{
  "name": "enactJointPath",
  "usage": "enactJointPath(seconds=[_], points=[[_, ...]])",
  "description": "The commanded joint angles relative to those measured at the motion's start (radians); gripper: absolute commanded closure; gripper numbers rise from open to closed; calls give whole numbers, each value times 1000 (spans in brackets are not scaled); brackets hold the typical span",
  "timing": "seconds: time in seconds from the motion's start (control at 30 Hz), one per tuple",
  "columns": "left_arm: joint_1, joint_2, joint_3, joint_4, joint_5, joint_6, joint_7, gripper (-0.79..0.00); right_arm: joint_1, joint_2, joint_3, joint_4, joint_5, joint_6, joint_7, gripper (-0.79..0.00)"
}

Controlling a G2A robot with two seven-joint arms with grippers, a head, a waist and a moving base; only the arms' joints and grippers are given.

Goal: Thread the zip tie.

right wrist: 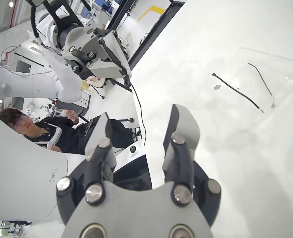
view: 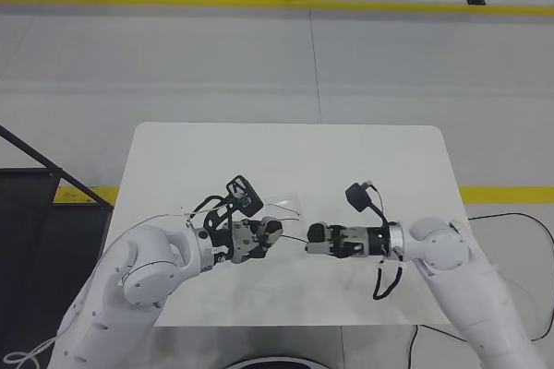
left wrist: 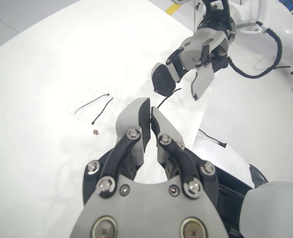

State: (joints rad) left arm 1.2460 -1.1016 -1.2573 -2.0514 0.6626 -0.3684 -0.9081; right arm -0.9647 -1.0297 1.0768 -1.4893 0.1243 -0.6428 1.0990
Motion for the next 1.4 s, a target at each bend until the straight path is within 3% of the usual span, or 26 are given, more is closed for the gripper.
enactJointPath(seconds=[0.0,0.13,0.47,0.5,0.53,0.57,0.87,1.07,1.37], points=[[0,1,1,0,-1,1,1,0,9,-2,-10,9,4,-3,4,-58],[-1,4,3,0,-1,2,3,0,22,-4,-25,19,7,-2,11,0],[-9,9,11,6,-5,9,9,0,38,-4,-43,33,15,-3,16,0],[-9,9,11,8,-10,12,12,-92,39,-4,-44,34,15,-3,16,0],[-8,9,10,10,-21,21,19,-372,40,-4,-45,35,16,-3,15,0],[-8,8,6,11,-37,35,30,-785,40,-4,-45,36,21,-6,12,0],[33,2,-57,51,-238,61,248,-785,-22,-4,-15,36,109,-102,-124,0],[67,-7,-35,90,-267,25,415,-785,-71,-8,4,36,156,-196,-244,0],[66,-11,-6,106,-248,15,440,-785,-81,-12,1,43,178,-223,-277,0]])
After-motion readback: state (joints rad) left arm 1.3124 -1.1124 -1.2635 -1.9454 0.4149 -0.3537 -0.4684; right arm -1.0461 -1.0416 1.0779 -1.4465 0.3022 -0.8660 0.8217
